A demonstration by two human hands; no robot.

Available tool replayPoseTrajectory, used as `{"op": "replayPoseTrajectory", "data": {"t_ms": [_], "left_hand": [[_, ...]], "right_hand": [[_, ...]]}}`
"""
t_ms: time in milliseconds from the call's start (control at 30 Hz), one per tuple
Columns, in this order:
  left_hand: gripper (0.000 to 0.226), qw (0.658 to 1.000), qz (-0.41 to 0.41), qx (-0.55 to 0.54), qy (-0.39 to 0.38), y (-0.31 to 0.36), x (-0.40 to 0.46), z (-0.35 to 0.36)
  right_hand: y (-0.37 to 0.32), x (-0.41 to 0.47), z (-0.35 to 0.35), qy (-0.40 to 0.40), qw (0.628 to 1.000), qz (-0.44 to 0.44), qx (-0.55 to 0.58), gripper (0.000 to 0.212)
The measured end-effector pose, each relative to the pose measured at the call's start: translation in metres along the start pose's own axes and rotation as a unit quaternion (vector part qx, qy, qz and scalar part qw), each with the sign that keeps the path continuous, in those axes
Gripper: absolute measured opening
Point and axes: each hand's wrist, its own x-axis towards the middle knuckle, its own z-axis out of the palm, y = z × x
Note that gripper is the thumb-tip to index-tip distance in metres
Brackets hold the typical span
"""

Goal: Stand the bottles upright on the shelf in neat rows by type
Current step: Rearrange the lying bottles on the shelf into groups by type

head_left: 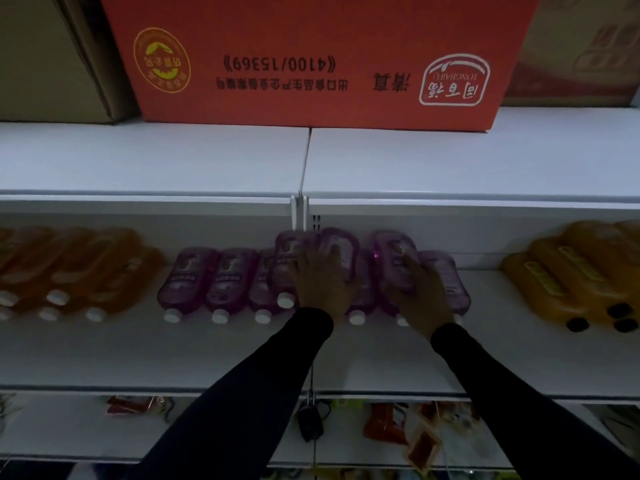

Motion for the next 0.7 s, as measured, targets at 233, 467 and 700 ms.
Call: {"op": "replayPoseTrajectory", "data": {"t_ms": [233,467,700], "left_hand": [[0.053,1.0,0.008,0.008,-0.023,-0.002,-0.005,0.001],[0.033,0.995,-0.001,0.01,0.099,-0.118,0.013,-0.047],[0.089,0.958,-0.265,-0.089,-0.058,-0.25,-0.001,-0.031]], "right_hand": [[-0.014,0.007,0.023,-0.036,0.998,-0.003,-0.06,0.074],[-0.019,0.007,0.021,-0.027,0.993,-0.067,-0.091,0.058],[-0.034,-0.004,0.035,0.053,0.965,-0.13,-0.222,0.063]]}}
